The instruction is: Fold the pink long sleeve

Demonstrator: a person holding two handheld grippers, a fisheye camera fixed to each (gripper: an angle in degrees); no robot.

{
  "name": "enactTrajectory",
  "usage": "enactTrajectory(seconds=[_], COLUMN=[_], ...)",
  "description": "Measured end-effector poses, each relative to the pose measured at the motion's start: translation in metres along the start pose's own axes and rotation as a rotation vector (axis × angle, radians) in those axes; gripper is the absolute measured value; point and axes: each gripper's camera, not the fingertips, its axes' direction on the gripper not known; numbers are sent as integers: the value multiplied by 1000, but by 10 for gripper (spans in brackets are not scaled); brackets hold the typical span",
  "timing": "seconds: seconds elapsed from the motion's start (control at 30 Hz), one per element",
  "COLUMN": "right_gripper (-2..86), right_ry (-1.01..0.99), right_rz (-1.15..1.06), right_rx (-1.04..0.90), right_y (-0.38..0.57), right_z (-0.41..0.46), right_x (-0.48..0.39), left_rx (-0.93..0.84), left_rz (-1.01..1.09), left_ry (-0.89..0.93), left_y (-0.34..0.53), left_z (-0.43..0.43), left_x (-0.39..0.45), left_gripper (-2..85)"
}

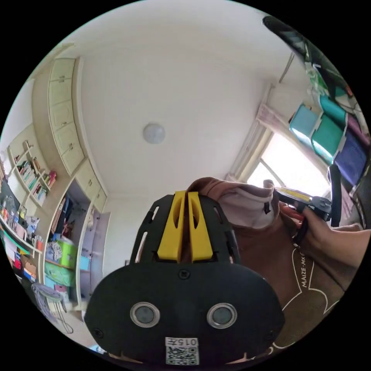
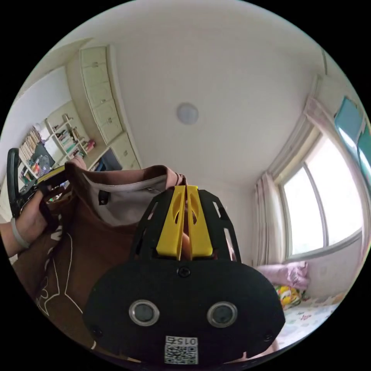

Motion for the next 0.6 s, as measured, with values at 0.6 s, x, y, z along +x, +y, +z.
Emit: enactTrajectory(seconds=[0.6], right_gripper=[101], right_ry=[-606], right_rz=[-63], right_rx=[-1139], right_y=[172], right_z=[114], right_x=[6], left_rx=[-1084], left_rz=[40], left_ry=[689], left_y=[261], left_z=[156], left_x=[-46], left_gripper=[109])
